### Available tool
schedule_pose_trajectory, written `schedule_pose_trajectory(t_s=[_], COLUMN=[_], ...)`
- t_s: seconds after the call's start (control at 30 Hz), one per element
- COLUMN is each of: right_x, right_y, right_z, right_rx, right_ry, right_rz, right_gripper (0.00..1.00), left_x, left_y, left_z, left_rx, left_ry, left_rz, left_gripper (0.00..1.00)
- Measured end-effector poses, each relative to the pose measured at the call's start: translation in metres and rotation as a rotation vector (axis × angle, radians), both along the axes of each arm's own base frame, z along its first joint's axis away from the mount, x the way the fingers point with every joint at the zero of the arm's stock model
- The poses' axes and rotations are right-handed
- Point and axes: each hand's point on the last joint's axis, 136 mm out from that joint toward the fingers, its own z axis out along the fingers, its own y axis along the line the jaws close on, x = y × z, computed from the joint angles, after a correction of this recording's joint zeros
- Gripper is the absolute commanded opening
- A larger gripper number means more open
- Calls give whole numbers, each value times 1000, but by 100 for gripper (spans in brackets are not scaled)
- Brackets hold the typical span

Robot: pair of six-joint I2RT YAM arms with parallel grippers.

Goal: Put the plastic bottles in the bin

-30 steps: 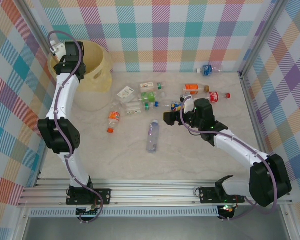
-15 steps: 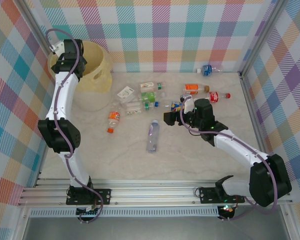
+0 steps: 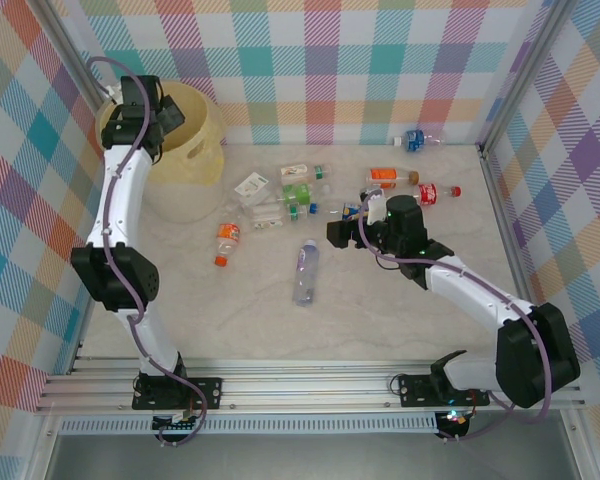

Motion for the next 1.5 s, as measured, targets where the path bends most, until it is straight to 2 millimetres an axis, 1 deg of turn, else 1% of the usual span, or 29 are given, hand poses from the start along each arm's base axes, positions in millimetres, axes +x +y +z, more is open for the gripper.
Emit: schedule_pose_trajectory(t_s=[0.13,0.3,0.43,0.47,0.6,0.67,0.7,0.8,0.9,1.03,1.17,1.23,1.3,1.4,1.5], right_x=[7,16,20,19,12,7,3,-8,-16,-22,-24,-25,-26,-27,-27], right_y=[-8,-21,-39,-43,-53,-56,-57,-55,-50,-48,-45,-44,-44,-42,-42], right_z=[-2,-4,-11,-14,-30,-40,-45,-57,-69,-84,-90,-92,-92,-92,-93], right_rx=[5,24,43,47,70,88,98,117,132,134,129,128,128,126,126], right_ry=[19,51,101,119,220,289,326,420,492,560,589,596,601,604,606], right_rz=[-72,-194,-328,-358,-439,-479,-498,-536,-561,-584,-578,-573,-568,-559,-553], right_gripper=[100,100,100,100,100,100,100,100,100,100,100,100,100,100,100], left_x=[-4,-14,-27,-32,-56,-67,-72,-84,-99,-118,-132,-138,-140,-139,-137], left_y=[-15,-44,-86,-100,-144,-163,-169,-184,-194,-214,-226,-224,-217,-204,-195], left_z=[15,26,30,31,26,22,18,3,-21,-49,-83,-100,-118,-142,-167], left_rx=[-45,-106,-173,-188,-273,-339,-371,-442,-461,-464,-455,-431,-387,-296,-205], left_ry=[-40,-73,-91,-96,-101,-103,-102,-81,-25,51,140,187,232,296,367], left_rz=[-73,-184,-305,-341,-459,-519,-539,-584,-598,-639,-648,-632,-602,-567,-566], left_gripper=[100,100,100,100,100,100,100,100,100,100,100,100,100,100,100])
